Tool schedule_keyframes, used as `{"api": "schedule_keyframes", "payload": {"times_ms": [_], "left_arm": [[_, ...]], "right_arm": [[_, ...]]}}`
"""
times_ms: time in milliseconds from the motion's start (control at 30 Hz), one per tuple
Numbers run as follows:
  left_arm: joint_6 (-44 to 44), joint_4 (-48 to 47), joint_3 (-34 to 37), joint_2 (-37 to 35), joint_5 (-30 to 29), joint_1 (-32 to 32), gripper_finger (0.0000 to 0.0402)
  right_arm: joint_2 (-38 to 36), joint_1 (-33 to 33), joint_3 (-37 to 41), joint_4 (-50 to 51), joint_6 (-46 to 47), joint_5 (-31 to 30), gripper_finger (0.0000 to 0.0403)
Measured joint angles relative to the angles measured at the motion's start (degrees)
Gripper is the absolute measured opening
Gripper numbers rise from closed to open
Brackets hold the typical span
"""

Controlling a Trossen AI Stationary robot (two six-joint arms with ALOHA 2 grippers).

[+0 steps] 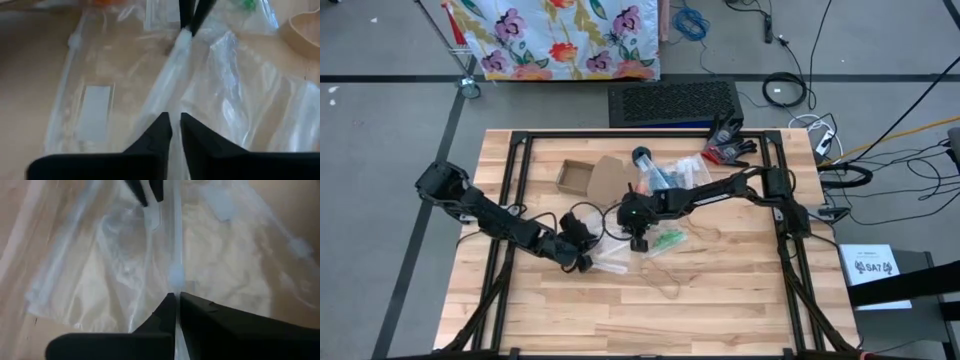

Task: Sort rubber bands
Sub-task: Open the transparent zip bag

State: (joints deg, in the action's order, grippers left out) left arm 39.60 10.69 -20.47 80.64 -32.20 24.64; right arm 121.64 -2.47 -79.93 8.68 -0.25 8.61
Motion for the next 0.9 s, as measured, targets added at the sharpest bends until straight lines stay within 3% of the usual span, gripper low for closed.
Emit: {"api": "schedule_keyframes", "payload": {"times_ms": [267,433,567,900], "left_arm": [[-2.86,2.25,-1.09,-1.69,-2.15,-0.37,0.0122],[-15.0,7.04,-3.09,-7.61,-1.62,-0.39,0.0126],[-23.61,7.53,-4.62,-11.58,-3.75,-1.82,0.0126],[-24.49,9.85,-5.13,-12.41,3.82,-6.97,0.0127]], "right_arm": [[-3.17,0.15,-0.04,4.24,-0.03,-3.07,0.0001],[-5.77,1.02,-0.01,11.03,0.99,-10.5,0.0001],[-8.22,2.96,-0.01,10.08,0.91,-13.97,0.0],[-12.89,9.91,-0.04,7.6,-5.89,-27.99,0.0]]}}
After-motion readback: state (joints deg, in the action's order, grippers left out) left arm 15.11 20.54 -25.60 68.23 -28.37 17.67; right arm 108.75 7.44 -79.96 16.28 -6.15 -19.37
